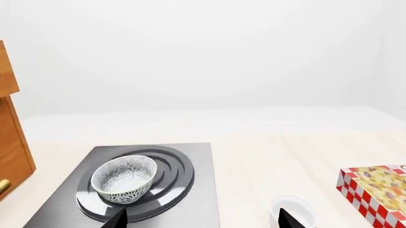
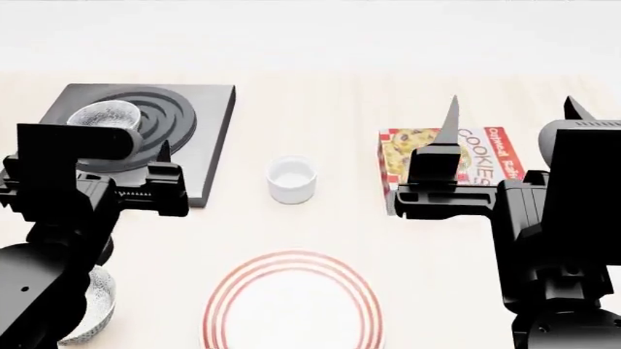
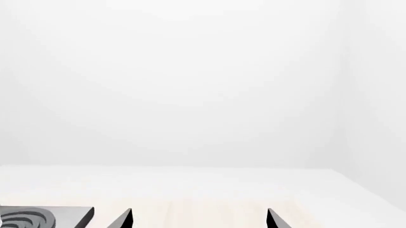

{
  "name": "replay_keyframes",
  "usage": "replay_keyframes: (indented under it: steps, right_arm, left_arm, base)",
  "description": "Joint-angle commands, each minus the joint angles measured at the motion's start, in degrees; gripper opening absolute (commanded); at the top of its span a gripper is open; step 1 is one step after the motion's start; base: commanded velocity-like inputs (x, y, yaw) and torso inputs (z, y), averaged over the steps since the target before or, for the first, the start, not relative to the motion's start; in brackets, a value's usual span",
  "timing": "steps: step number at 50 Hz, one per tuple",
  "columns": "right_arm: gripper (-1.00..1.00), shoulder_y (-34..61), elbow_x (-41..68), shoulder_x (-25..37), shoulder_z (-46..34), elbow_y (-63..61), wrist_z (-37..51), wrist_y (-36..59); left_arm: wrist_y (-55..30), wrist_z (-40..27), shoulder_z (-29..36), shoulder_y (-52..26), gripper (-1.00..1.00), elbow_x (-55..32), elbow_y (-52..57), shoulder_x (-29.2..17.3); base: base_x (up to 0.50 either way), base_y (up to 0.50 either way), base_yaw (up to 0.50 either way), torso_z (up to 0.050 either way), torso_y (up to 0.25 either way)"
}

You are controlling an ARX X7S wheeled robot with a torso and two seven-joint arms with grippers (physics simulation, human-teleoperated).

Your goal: Pick the akita bowl on the stove and place it on the plate.

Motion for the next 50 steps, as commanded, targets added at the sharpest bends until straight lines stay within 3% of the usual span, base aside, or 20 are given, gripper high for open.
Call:
replay_keyframes:
  steps: [1, 50]
  right_arm:
    - [1.0, 0.13, 0.38, 0.15, -0.04, -0.15, 0.29, 0.26]
    - [1.0, -0.07, 1.55, 0.81, -0.53, -0.01, 1.22, -0.41]
  left_arm:
    - [0.06, -0.19, 0.44, 0.09, 1.0, -0.22, 0.18, -0.22]
    - [0.5, -0.79, 1.73, -0.09, 1.0, -1.32, -0.13, -0.99]
  base:
    - [0.28, 0.0, 0.0, 0.0, 0.0]
    - [0.28, 0.0, 0.0, 0.0, 0.001]
